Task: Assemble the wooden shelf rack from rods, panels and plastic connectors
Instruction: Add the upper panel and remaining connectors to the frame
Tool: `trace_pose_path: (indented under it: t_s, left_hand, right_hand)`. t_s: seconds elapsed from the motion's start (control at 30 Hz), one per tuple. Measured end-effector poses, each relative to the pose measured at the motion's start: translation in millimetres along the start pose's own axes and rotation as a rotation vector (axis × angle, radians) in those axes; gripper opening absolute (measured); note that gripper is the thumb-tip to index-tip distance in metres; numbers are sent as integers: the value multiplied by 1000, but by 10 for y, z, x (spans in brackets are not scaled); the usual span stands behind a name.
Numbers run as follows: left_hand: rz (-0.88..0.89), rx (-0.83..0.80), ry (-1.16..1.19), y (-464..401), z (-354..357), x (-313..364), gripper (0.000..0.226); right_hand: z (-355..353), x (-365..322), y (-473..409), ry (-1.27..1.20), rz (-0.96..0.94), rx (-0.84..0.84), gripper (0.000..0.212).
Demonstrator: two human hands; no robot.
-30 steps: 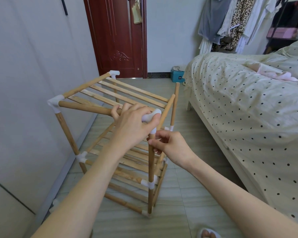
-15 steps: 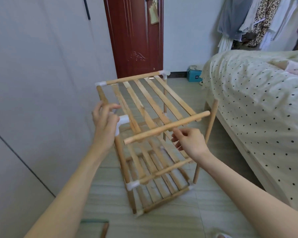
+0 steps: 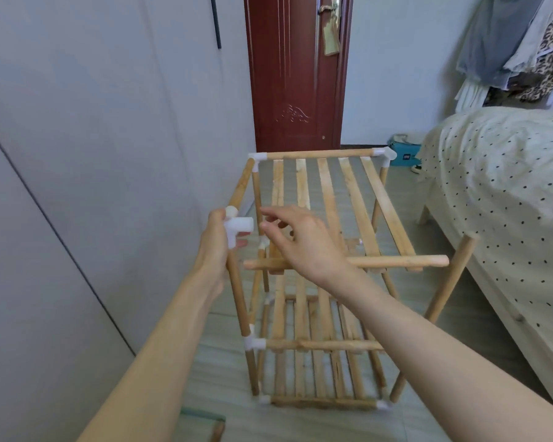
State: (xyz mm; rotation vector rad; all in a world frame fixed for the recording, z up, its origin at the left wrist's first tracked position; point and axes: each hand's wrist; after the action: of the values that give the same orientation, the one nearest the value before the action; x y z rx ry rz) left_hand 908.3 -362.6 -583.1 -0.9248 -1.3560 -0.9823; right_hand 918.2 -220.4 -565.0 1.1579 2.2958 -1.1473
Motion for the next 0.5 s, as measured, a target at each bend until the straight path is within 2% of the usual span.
trace_pose_path:
  t_s: [0.07,0.17,0.3,0.4,0.5]
  left_hand:
    - [33,-1,-18,-24,-24,-28,40]
    - [24,-7,-15,-26,-28,-63,50]
    - [-28,-21,21,-23,-29,-92,46]
    - [-37,-15,31,-55,-26,-125,70]
    - [-13,11,34,-41,-53,-113,54]
  right_hand:
    - [128,-67,-128,-18,-56,-30,26]
    - [272,-64,-194,-62,-91,25,19]
    - [343,7,-202,-121,-75,38,16]
    - [353,20,-212,-120,-59,20,17]
    - [379,-31,-239,-121,-39,-30,18]
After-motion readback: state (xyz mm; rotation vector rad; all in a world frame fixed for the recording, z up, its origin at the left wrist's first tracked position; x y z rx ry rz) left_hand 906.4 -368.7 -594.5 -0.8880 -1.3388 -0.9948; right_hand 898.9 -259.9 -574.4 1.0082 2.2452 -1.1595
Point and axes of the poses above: each hand's wrist, its own y-axis away from the middle knuckle, its own z-axis out of the palm, x = y × z, and after that the axes turned 2 degrees about -y, right-handed
